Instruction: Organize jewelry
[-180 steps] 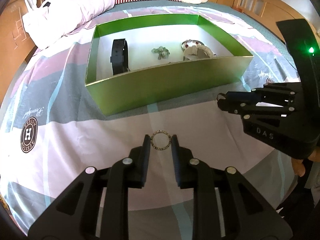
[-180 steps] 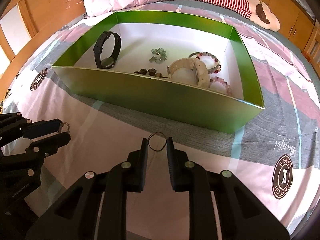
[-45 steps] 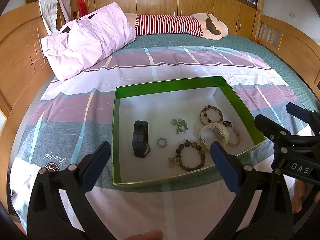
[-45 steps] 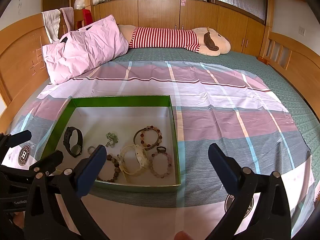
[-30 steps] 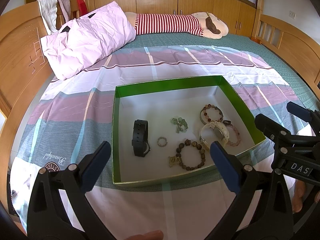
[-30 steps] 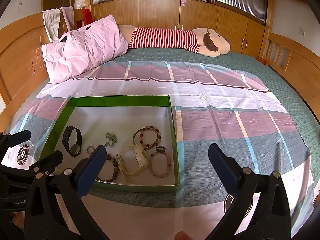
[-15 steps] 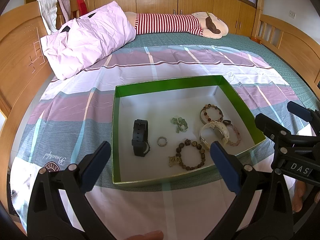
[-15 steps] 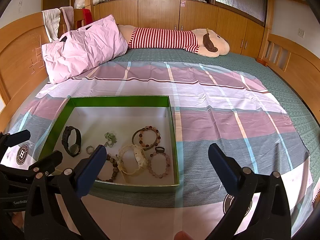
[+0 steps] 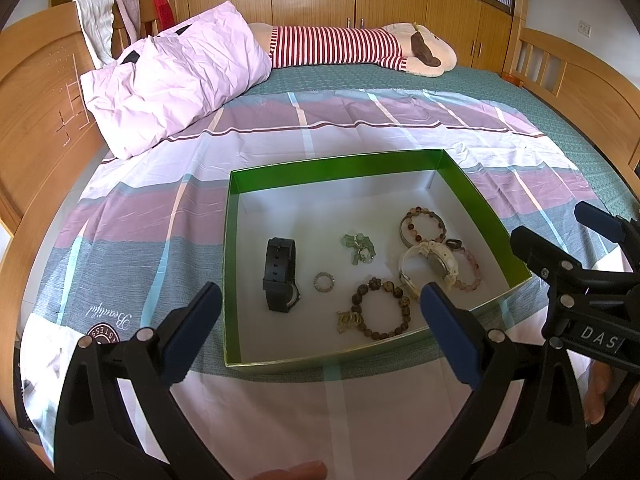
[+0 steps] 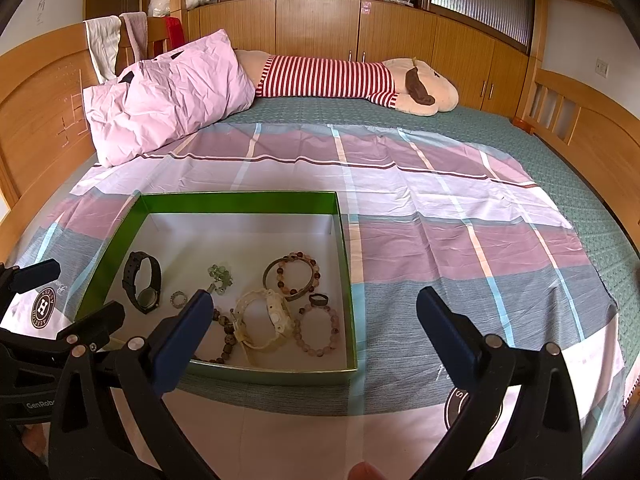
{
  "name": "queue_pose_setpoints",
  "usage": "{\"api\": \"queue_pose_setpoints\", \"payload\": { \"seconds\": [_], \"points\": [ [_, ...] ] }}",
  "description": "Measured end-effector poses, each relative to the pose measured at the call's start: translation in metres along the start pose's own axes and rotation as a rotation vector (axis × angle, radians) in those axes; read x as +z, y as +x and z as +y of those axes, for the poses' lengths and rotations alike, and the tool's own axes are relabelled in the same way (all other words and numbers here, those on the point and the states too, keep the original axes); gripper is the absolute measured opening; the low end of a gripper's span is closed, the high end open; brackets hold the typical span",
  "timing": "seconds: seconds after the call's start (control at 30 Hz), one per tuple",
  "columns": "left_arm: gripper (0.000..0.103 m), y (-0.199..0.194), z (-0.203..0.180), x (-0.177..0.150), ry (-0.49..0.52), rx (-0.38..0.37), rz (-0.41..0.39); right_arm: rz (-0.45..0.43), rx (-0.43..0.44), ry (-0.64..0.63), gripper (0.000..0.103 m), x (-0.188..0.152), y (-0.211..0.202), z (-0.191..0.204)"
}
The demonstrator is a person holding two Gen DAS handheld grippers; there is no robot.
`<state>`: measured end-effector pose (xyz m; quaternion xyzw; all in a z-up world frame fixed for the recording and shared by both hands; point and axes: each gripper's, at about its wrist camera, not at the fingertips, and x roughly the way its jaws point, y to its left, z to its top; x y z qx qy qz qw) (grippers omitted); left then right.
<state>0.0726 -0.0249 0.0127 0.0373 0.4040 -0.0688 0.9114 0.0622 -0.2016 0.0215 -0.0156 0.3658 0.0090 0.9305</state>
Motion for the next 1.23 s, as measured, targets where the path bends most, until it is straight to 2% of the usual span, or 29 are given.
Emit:
{"api": "queue_pose_setpoints", "payload": {
  "seconds": [1.23],
  "points": [
    [0.101, 0.0042, -0.0023, -0.0045, -0.004, -0.002, 0.013, 0.000, -0.001, -0.010, 0.102, -0.0002, 0.0016, -0.0032]
  ]
}}
